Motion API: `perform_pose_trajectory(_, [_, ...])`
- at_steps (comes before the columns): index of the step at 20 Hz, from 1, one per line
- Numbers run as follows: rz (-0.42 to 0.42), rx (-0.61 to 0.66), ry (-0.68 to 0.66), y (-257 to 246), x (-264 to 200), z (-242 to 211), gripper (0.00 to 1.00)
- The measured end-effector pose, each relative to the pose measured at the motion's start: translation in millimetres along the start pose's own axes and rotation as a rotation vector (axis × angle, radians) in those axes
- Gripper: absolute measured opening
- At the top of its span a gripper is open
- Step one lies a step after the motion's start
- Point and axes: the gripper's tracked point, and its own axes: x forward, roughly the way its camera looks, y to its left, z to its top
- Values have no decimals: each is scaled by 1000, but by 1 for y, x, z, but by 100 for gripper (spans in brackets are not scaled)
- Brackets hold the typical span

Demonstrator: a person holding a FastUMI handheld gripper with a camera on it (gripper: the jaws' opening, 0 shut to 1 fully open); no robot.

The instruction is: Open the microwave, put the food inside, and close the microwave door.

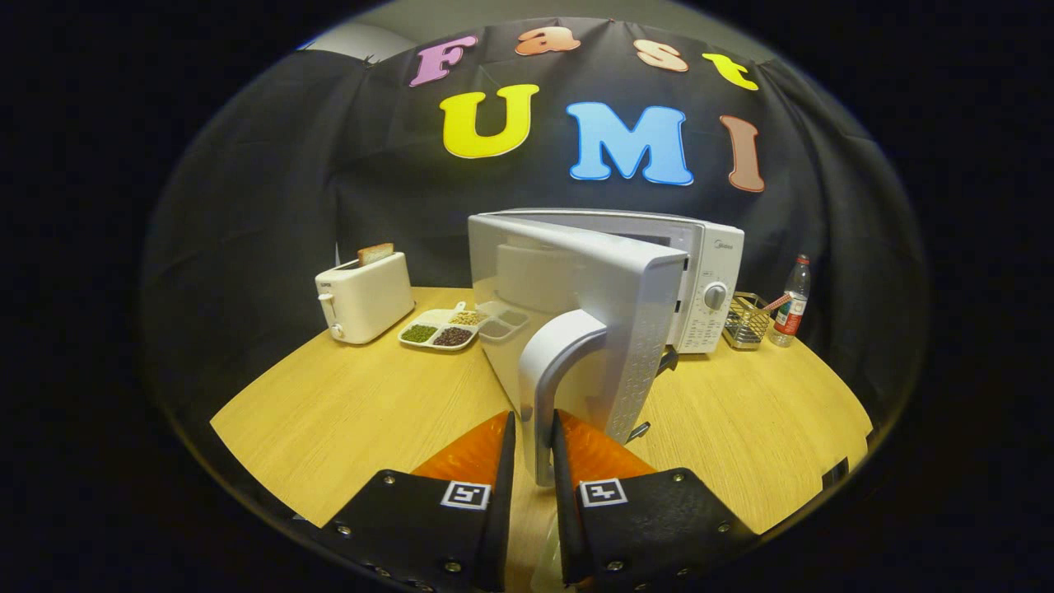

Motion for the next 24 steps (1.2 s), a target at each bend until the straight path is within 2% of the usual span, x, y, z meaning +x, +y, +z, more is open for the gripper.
perform_pose_trajectory(9, [67,-70,-18,76,-18,-3,26])
perform_pose_trajectory(14, [139,-120,-13,119,-27,-5,26])
perform_pose_trajectory(17, [213,-156,-12,146,-37,-9,26])
perform_pose_trajectory(20, [325,-138,4,168,-55,-8,30])
perform_pose_trajectory(21, [355,-113,-2,171,-67,-2,37])
perform_pose_trajectory(22, [379,-88,-21,172,-77,6,51])
perform_pose_trajectory(23, [396,-70,-44,172,-89,16,61])
perform_pose_trajectory(24, [400,-62,-71,167,-98,26,81])
